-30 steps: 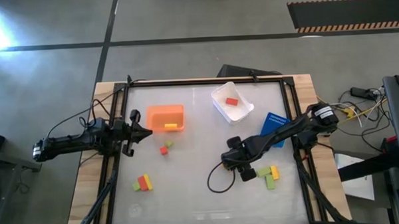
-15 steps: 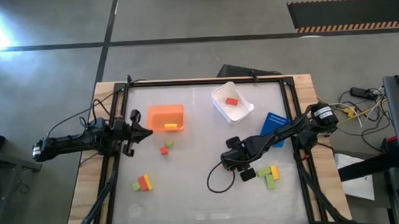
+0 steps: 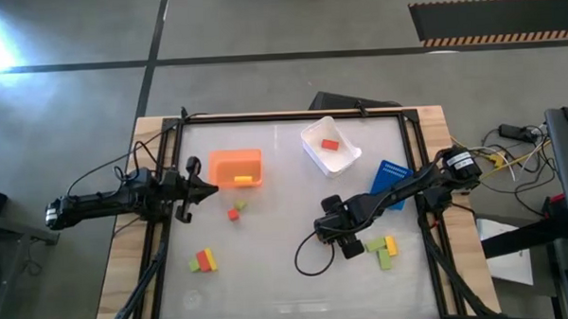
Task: Sort & place blocks by color
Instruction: Put the orange block into the white bin
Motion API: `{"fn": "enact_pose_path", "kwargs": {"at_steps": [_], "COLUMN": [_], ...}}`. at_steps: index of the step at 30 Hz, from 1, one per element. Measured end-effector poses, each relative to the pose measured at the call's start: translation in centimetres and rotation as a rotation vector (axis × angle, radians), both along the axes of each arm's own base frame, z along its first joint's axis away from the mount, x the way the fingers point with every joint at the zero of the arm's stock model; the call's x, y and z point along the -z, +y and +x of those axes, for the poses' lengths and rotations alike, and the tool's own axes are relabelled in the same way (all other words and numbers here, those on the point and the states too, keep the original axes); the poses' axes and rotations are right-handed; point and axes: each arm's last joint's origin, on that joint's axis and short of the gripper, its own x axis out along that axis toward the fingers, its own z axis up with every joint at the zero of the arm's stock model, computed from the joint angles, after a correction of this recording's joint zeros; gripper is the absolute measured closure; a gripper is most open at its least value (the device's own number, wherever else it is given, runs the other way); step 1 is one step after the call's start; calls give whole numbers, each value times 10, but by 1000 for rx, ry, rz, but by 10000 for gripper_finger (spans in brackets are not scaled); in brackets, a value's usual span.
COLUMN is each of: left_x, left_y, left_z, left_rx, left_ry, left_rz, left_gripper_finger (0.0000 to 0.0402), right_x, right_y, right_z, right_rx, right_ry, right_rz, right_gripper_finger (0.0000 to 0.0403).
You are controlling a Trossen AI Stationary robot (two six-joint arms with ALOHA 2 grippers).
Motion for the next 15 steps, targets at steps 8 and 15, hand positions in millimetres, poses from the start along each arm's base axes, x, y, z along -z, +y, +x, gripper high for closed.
{"fn": "enact_pose_path", "kwargs": {"at_steps": [8, 15], "left_x": [0, 0], "left_y": [0, 0], "left_z": [0, 0], "left_rx": [0, 0], "left_ry": [0, 0], "left_rz": [0, 0], "left_gripper_finger": [402, 402], "right_x": [0, 1], "right_y": [0, 1], "right_z": [1, -1], "right_rx": [-3, -10], "right_ry": [-3, 17], "right_rz": [-1, 38], "right_gripper_finger": [205, 233]}}
